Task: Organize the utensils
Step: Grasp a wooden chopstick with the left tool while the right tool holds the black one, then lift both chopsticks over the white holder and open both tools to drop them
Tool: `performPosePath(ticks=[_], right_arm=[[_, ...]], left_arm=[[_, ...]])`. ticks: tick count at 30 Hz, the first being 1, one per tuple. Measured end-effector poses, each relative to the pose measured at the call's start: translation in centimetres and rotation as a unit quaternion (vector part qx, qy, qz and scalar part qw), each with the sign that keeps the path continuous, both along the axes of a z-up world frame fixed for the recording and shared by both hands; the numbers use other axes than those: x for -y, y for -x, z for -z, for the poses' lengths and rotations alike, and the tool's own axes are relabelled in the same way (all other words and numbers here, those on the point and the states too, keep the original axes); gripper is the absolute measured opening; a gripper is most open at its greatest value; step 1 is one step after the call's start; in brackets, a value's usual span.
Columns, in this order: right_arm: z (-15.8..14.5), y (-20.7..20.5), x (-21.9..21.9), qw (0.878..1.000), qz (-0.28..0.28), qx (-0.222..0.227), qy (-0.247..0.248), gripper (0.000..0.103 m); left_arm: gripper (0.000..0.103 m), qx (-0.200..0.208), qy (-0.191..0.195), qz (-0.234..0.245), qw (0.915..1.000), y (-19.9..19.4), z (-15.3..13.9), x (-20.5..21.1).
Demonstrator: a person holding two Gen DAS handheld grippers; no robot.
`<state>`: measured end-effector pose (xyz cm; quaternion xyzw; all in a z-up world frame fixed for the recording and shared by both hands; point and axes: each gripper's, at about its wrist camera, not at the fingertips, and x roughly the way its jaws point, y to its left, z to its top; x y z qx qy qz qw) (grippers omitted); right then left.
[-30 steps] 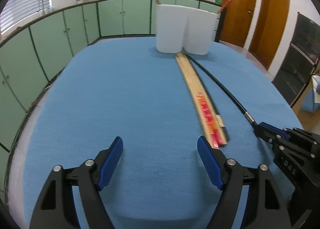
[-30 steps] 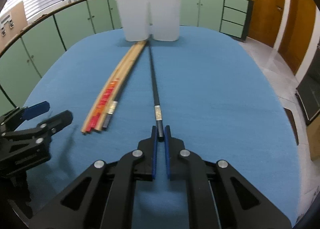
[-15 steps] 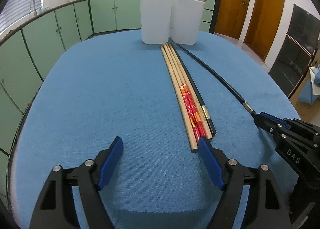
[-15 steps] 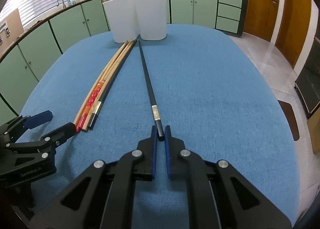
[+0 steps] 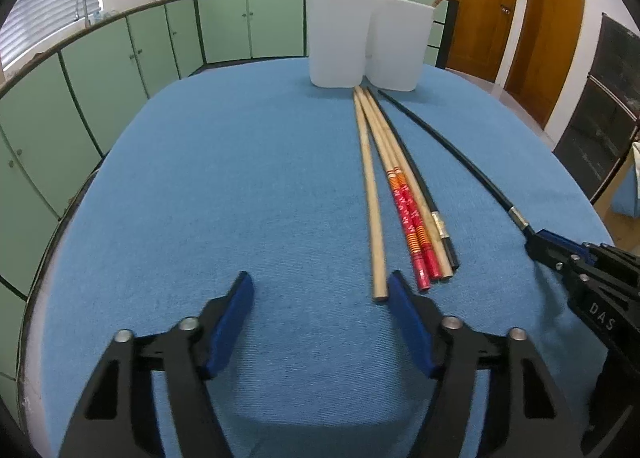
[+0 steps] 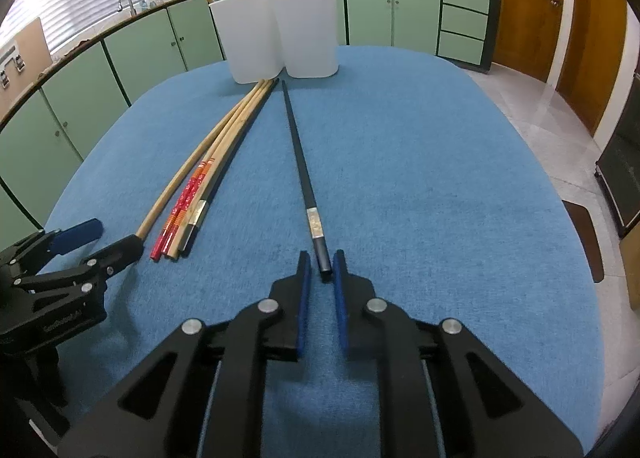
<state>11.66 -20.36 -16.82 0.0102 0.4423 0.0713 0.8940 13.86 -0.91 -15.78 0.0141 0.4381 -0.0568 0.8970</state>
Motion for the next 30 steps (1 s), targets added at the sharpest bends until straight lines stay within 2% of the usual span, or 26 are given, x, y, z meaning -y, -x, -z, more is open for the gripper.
performPosePath(ticks=[1, 3, 6, 8, 14, 17, 23, 30], right_arm=[[0.0, 0.0, 0.1, 1.0, 0.0, 0.0, -0.003, 0.012], [0.0, 0.0, 0.3, 1.0, -0.002, -0.001, -0.012, 0.012], [0.0, 0.0, 0.5, 1.0, -0.003, -0.002, -0.02, 0.008], [0.0, 0.1, 0.6, 1.0, -0.004, -0.001, -0.023, 0.007], [-0.7, 0.7, 0.4, 1.0, -0.014, 0.015, -0.019, 0.007], [-1.8, 1.3, 0.3, 0.999, -0.021, 0.029, -0.013, 0.006], [-5.2, 1.9, 0.9, 0.997, -0.02, 0.06, -0.032, 0.006], [-10.4, 2.0, 1.5, 0.993, -0.027, 0.111, -0.044, 0.006]], left_arm=[[0.055, 0.001, 0.002, 0.001, 1.0, 0.0, 0.0, 0.0], [0.033, 0.003, 0.011, 0.004, 0.9999, 0.1, -0.1, 0.1], [0.013, 0.001, 0.028, 0.007, 0.9996, 0.1, -0.1, 0.1], [0.008, 0.002, 0.028, 0.008, 0.9996, 0.1, -0.1, 0.3], [0.007, 0.007, 0.037, 0.005, 0.9993, 0.4, -0.6, 0.1], [0.007, 0.026, 0.03, 0.009, 0.9992, 0.9, -1.9, 0.0], [0.007, 0.078, 0.028, 0.015, 0.9965, 2.1, -6.1, -0.2], [0.007, 0.139, 0.039, 0.024, 0.9892, 2.4, -11.6, -0.6]])
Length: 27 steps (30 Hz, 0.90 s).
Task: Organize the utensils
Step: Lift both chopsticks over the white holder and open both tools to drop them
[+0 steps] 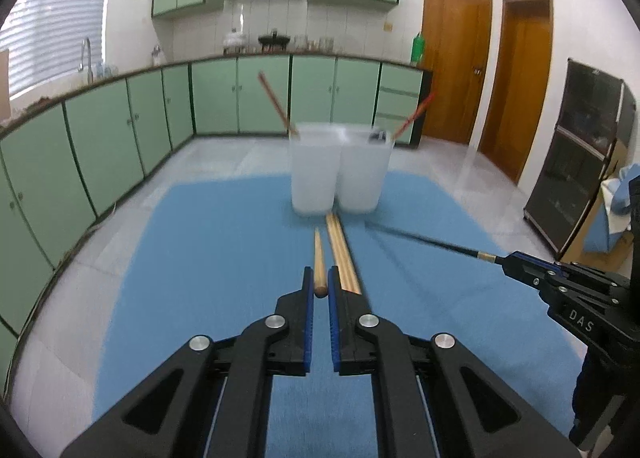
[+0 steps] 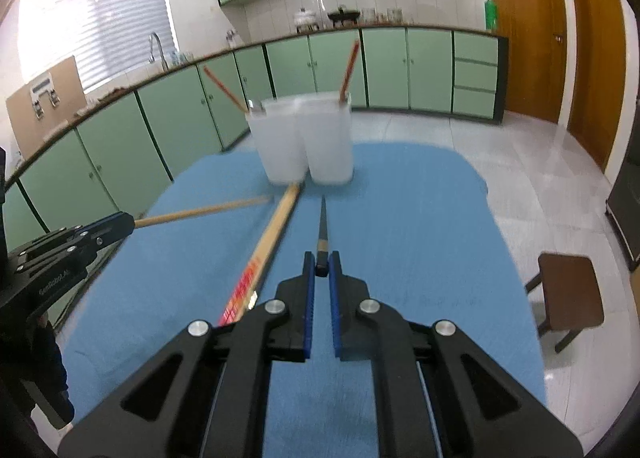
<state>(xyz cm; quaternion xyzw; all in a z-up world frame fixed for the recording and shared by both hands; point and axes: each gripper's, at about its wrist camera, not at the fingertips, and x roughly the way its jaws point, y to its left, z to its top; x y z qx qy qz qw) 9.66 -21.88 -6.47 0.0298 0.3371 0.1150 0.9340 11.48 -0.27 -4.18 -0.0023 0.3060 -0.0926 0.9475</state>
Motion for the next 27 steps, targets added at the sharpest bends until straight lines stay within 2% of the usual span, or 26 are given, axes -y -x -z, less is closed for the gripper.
performPosePath(ticks=[10, 15, 21, 27], right_arm=[[-7.4, -2.4, 0.7, 0.998, -0.025, 0.05, -0.012, 0.006], [-9.9, -4.2, 0.2, 0.997, -0.041, 0.058, 0.003, 0.006], [-11.7, -5.8, -0.2, 0.997, -0.058, 0.056, -0.002, 0.006], [-14.8, -7.5, -0.8, 0.994, -0.072, 0.079, -0.009, 0.006]], left_arm=[[0.007, 0.054, 0.014, 0.019, 0.9983, -1.1, -5.8, -0.1], [0.007, 0.06, 0.009, 0.028, 0.9977, -2.1, -7.1, 0.3], [0.006, 0.068, 0.011, 0.042, 0.9967, -2.7, -8.2, 1.0], [0.006, 0.089, 0.02, 0.055, 0.9944, -4.1, -10.6, 1.3]])
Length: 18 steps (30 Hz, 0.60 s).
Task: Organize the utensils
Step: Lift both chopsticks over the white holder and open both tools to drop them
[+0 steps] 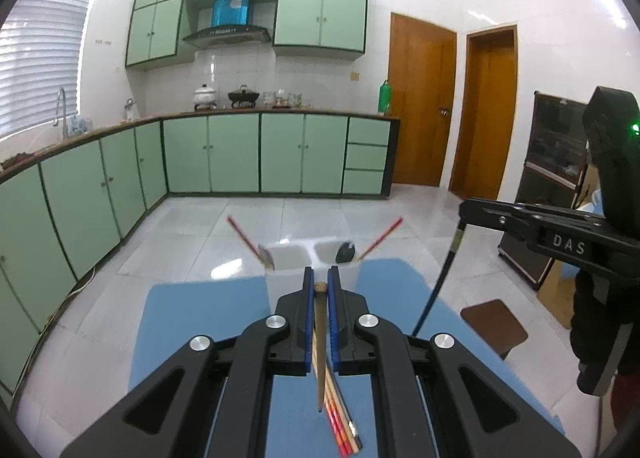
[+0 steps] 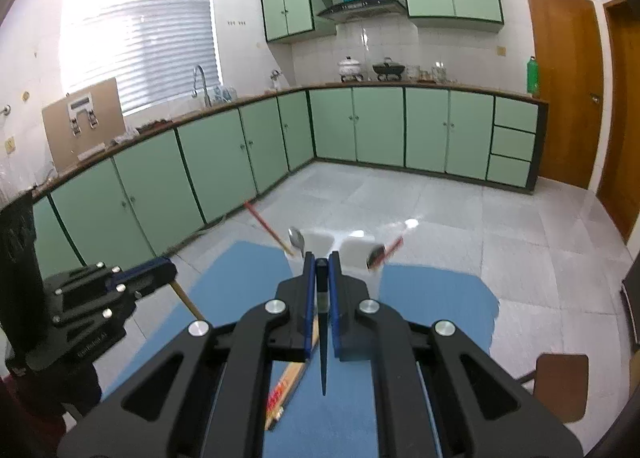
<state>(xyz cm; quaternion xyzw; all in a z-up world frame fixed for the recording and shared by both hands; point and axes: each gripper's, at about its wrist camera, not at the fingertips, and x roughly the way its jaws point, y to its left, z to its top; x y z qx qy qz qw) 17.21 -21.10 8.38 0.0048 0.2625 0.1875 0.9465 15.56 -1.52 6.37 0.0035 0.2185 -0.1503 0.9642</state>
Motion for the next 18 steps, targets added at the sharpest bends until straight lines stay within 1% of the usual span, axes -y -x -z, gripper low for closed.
performPosePath(ticks=[2, 6, 8, 9, 12, 16, 18], right_arm=[[-1.7, -1.0, 0.1, 1.0, -0.002, 0.015, -0.011, 0.006], [-4.9, -3.5, 0.1, 0.998, 0.009, 0.052, -0.02, 0.006], [-6.1, -4.8, 0.3, 0.998, 0.014, 0.065, -0.024, 0.006], [-6.6, -5.5, 0.3, 0.997, 0.017, 0.072, -0.027, 0.006], [-7.7, -8.3, 0.3, 0.995, 0.032, 0.09, -0.027, 0.006], [-6.9, -11.5, 0.4, 0.994, 0.047, 0.101, -0.014, 0.006], [-5.8, -13.2, 0.4, 0.994, 0.049, 0.094, -0.013, 0.006]], left_arm=[[0.006, 0.017, 0.002, 0.001, 0.9999, -0.6, -1.3, 0.0], [0.006, 0.062, 0.012, -0.001, 0.998, -2.7, -4.8, 0.4], [0.006, 0.079, 0.021, -0.003, 0.9966, -3.8, -6.2, 0.5], [0.006, 0.094, 0.023, -0.006, 0.9952, -4.7, -7.3, 0.7], [0.006, 0.117, 0.022, -0.011, 0.9928, -7.0, -8.7, 1.4], [0.006, 0.117, 0.024, -0.02, 0.9927, -10.5, -8.3, 2.0], [0.006, 0.11, 0.019, -0.027, 0.9934, -12.3, -7.2, 2.4]])
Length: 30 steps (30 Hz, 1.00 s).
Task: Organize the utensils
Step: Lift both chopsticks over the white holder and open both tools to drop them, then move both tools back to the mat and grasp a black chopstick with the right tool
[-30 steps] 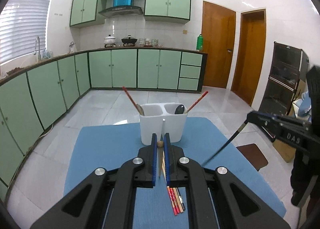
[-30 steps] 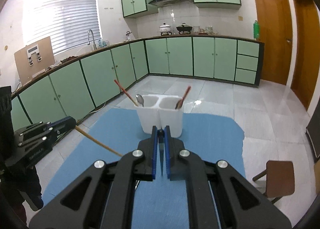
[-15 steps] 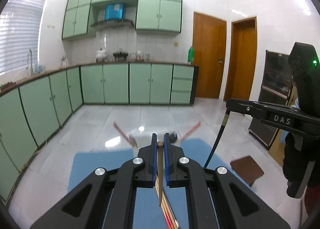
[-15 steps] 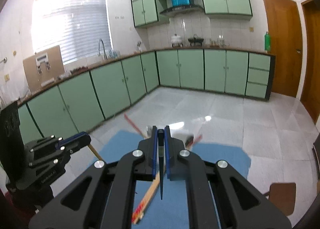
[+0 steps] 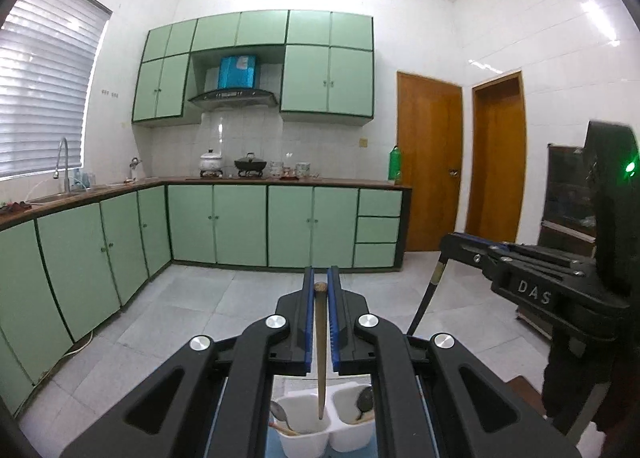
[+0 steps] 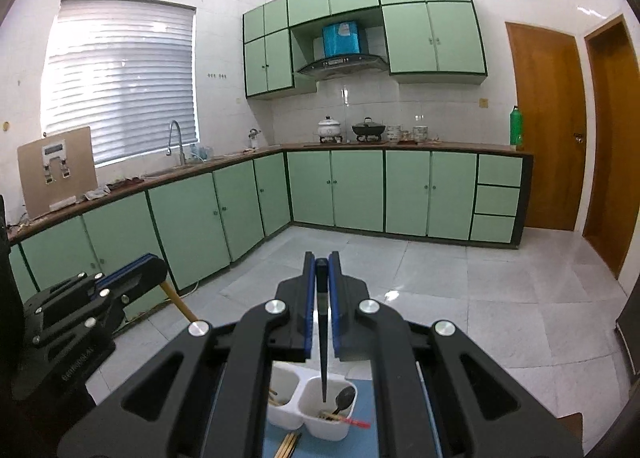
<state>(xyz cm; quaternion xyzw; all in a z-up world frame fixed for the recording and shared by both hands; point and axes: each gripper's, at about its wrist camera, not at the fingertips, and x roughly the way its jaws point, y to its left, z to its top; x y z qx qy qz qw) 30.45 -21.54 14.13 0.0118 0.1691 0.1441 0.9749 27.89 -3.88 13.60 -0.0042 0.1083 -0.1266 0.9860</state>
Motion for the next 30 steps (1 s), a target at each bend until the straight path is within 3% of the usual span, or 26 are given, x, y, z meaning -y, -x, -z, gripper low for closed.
performPosePath(ticks=[7, 17, 19, 21, 25, 30], right_arm=[[4.9, -3.8, -0.2, 0.998, -0.004, -0.057, -0.007, 0.006], [9.7, -4.1, -1.8, 0.994, -0.003, -0.11, 0.022, 0.009], [9.7, -3.5, -1.5, 0.994, 0.003, -0.108, 0.019, 0.02], [9.2, -2.8, -1.0, 0.995, 0.018, -0.094, 0.017, 0.049], [8.2, 0.1, 0.7, 0.997, 0.04, -0.062, 0.019, 0.057], [8.9, 4.7, 2.9, 0.997, 0.065, -0.047, 0.016, 0.078]], left_arm=[[0.006, -0.033, 0.003, -0.007, 0.9994, -3.9, 4.5, -0.3], [0.01, -0.107, -0.008, -0.002, 0.9943, -6.5, 9.3, -0.5], [0.018, -0.111, -0.004, -0.003, 0.9938, -6.3, 9.3, -0.8], [0.029, -0.107, 0.002, -0.005, 0.9942, -5.6, 8.9, -1.1], [0.043, -0.097, 0.002, -0.012, 0.9953, -2.8, 8.0, -2.1], [0.064, -0.094, 0.009, -0.028, 0.9951, 1.6, 8.3, -3.5]])
